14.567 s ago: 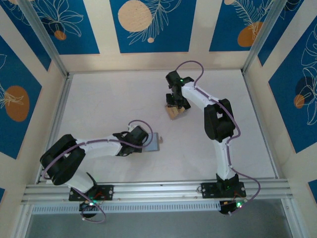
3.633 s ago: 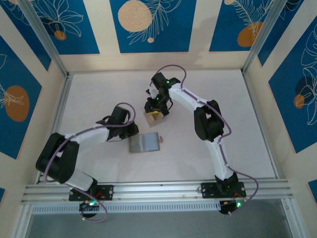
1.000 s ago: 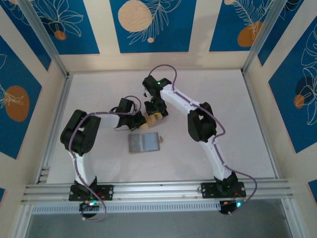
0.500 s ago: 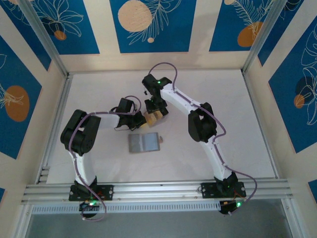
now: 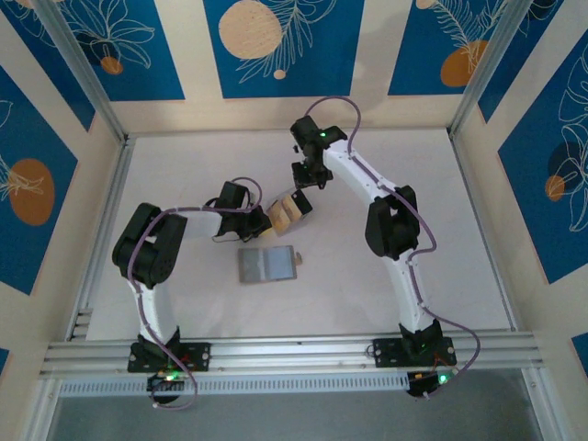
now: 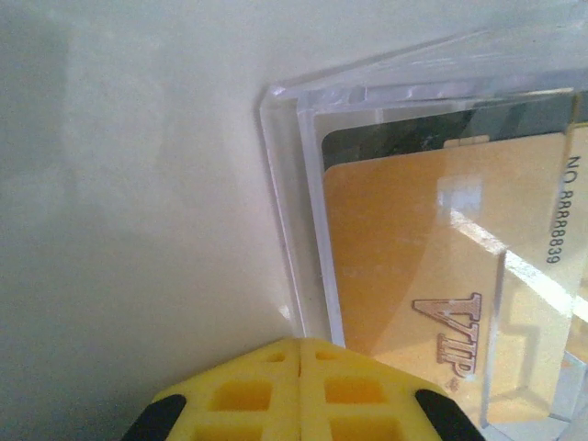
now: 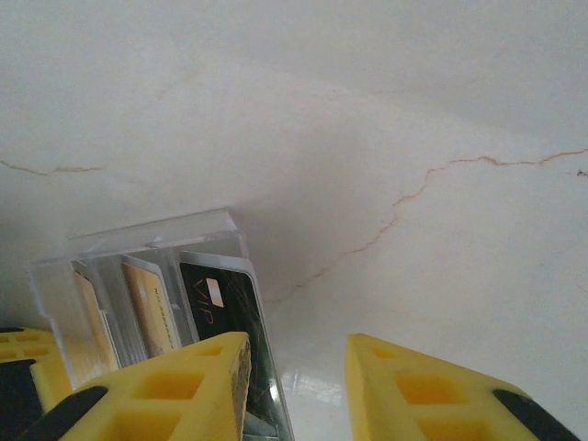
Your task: Put the credit cards into the card holder
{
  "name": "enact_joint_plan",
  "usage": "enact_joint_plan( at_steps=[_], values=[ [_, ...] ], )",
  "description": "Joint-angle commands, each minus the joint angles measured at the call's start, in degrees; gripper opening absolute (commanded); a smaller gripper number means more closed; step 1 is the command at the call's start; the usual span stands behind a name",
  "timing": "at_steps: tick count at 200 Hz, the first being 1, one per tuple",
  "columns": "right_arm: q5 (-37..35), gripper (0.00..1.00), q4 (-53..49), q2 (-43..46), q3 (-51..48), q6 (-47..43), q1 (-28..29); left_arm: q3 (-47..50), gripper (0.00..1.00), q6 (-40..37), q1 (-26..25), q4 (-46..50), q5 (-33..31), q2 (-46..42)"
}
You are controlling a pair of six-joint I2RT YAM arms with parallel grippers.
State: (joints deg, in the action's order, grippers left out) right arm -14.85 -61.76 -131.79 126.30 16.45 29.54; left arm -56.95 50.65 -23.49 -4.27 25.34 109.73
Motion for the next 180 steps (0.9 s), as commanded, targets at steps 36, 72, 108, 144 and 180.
enact_joint_plan(
  at_steps=[36, 72, 108, 144, 180],
  values=[
    [4.58, 0.33, -0.05, 0.04, -1.62, -0.22, 0.91, -1.50, 0.06, -0.56, -0.16, -1.53, -1.99, 2.21],
    [3.08, 0.32, -0.21, -0.44, -2.37, -0.13, 1.40, -1.41, 0.06, -0.47, -0.16, -1.69, -1.90, 2.22],
    [2.64, 0.31, -0.42, -1.17, -2.64, -0.16, 1.58, -1.33, 0.06, -0.52, -0.16, -1.70, -1.83, 2.10],
    [2.15, 0.30, -0.21, -1.55, -3.27, -0.24, 1.53, -1.58, 0.06, -0.39, -0.16, -1.72, -1.75, 2.23],
    [2.72, 0.29, -0.03, -1.65, -3.43, -0.36, 1.57, -1.67, 0.06, -0.29, -0.16, -1.71, -1.61, 2.41]
  ],
)
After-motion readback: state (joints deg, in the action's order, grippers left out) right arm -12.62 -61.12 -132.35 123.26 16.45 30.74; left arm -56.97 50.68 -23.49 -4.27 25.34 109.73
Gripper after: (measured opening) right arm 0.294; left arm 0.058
